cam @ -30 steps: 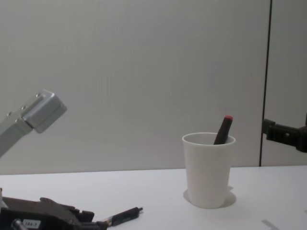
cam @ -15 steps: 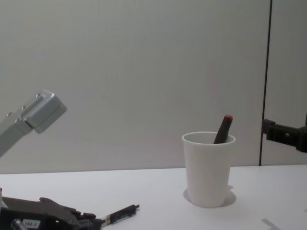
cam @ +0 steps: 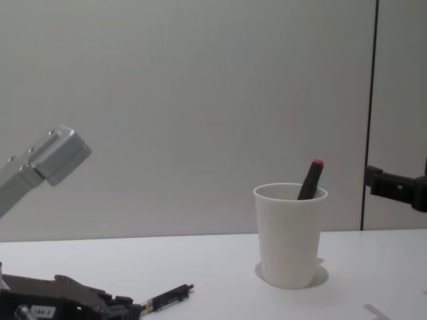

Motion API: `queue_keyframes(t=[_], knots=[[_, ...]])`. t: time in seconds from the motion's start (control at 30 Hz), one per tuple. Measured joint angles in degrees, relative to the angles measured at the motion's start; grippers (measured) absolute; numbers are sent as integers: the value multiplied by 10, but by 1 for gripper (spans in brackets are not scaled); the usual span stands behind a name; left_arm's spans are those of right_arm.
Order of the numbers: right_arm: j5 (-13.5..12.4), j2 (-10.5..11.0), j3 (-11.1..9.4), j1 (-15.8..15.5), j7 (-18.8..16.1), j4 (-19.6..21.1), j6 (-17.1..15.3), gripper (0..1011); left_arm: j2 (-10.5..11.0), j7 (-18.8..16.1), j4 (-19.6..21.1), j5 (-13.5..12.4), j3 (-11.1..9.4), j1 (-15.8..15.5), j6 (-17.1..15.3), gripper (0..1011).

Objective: Place the pen into the pen holder.

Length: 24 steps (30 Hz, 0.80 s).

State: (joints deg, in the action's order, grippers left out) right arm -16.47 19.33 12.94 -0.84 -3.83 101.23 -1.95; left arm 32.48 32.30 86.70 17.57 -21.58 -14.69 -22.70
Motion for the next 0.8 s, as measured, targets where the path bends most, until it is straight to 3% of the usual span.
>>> queue_keyframes(t=[0.2, 0.8], knots=[[0, 0, 0, 0, 0, 0, 0, 1001, 2, -8, 3, 11, 1, 5, 13, 136], [0, 0, 0, 0, 0, 0, 0, 1001, 27, -91, 59, 84, 23, 46, 112, 138]])
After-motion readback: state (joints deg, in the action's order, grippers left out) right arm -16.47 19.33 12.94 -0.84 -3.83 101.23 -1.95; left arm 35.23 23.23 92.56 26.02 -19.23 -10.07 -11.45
